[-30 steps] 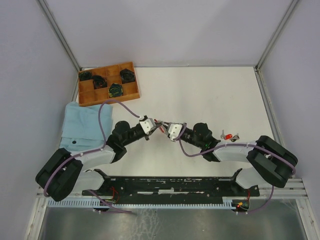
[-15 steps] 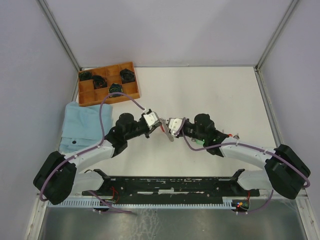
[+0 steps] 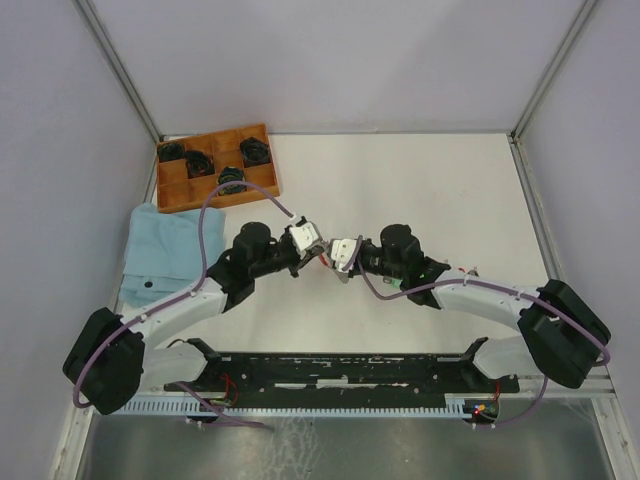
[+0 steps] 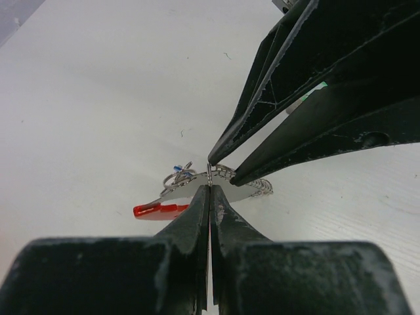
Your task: Put the keys on the keyring
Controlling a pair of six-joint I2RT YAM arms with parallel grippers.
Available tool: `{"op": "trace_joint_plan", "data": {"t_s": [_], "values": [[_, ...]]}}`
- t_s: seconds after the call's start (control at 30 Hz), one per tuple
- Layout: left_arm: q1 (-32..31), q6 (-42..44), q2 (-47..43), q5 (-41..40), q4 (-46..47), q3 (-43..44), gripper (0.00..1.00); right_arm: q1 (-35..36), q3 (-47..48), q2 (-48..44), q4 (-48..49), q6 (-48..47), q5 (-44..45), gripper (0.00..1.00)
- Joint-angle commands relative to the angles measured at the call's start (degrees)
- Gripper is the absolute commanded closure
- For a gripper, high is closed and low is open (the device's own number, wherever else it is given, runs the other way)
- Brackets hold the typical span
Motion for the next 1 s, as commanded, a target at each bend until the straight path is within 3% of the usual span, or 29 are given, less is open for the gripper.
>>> {"op": "trace_joint_plan", "data": {"t_s": [0.0,0.63,0.97], "values": [[-0.98,0.88,-2.75,0.83,-2.23,2.61,0.97,-0.63,3.25,0.16,2.21,-1.10,-1.40,0.71],[-2.09,2.44,-2.39,-0.01,-7.08,5.29,0.97,-1.83,6.04,-0.27,-4.88,-3.69,-6.83,0.70],[-2.37,2.87,-2.09,0.86,-7.82,5.65,0.97,-1.91,6.88,0.90,-5.61,-4.00,-7.74,0.78]]}}
